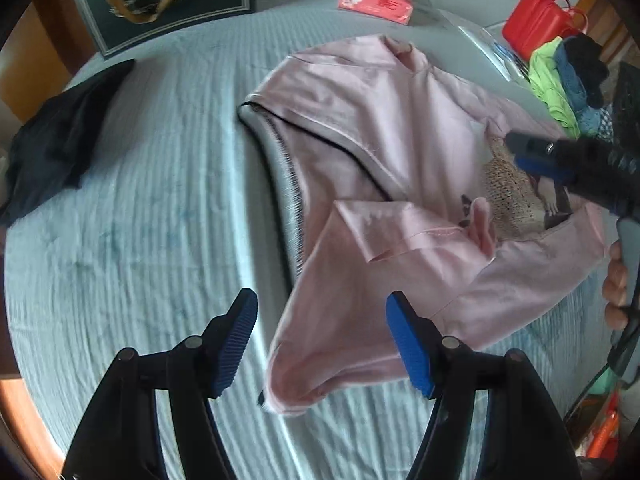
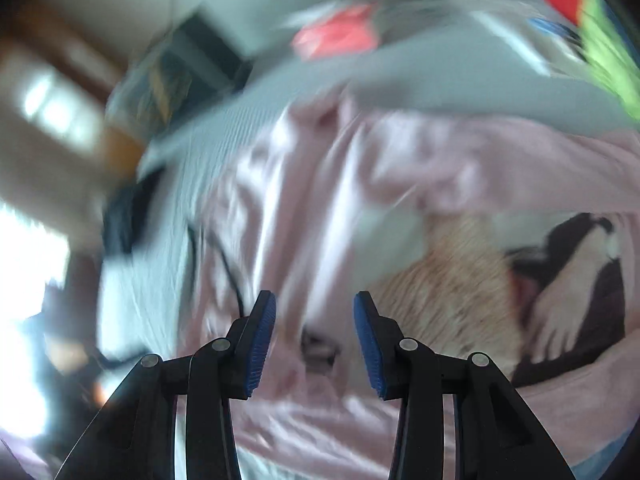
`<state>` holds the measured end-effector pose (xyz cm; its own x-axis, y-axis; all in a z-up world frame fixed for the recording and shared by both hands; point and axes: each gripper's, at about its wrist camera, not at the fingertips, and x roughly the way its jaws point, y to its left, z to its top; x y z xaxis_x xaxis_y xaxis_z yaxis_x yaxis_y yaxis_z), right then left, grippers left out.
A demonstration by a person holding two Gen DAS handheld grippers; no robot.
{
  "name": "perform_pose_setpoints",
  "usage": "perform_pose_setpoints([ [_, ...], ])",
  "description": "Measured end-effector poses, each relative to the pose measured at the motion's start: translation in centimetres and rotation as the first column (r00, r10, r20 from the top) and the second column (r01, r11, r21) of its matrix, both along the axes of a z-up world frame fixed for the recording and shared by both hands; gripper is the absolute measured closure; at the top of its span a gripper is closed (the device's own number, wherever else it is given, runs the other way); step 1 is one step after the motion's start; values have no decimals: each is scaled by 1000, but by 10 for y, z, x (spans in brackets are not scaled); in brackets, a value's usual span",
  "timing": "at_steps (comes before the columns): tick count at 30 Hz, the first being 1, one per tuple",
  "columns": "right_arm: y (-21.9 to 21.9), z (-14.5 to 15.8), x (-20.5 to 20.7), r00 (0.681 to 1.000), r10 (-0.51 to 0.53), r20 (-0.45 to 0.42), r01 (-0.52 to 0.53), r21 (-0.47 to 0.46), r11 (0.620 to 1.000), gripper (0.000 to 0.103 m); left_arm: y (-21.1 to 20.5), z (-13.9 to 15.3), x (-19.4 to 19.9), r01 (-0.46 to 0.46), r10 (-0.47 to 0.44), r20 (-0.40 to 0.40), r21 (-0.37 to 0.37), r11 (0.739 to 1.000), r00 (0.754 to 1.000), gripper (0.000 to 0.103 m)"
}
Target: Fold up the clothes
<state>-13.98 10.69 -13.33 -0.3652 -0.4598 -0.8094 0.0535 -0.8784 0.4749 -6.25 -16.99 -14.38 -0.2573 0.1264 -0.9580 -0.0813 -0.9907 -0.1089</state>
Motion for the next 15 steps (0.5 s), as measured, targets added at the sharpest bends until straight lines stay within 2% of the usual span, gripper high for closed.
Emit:
perform_pose_setpoints([
  [3,28,8,4,999,-33,-3,33,15,999,61,18,-15,-20,71,-70,50,-15,997,996,37],
  [6,65,11,20,997,-72,5,71,62,996,61,47,-28,-44,151,-146,76,-71,986,986,37],
  [8,95,9,30,993,-115,16,113,95,989,61,55,-21,-70,130,-129,16,-81,988,992,37],
  [10,124,7,38,986,-165,35,159,135,978,60,50,-6,-96,59,-61,-50,-36,998,997,37],
  [12,151,3,38,976,-211,55,199,166,966,60,37,15,-125,-23,30,-106,64,998,994,37],
  [14,180,6,35,965,-255,57,241,191,952,59,28,26,-147,-43,55,-99,118,992,994,37],
  [15,190,8,29,962,-268,58,253,193,948,53,24,31,-161,-47,59,-86,141,989,995,37],
])
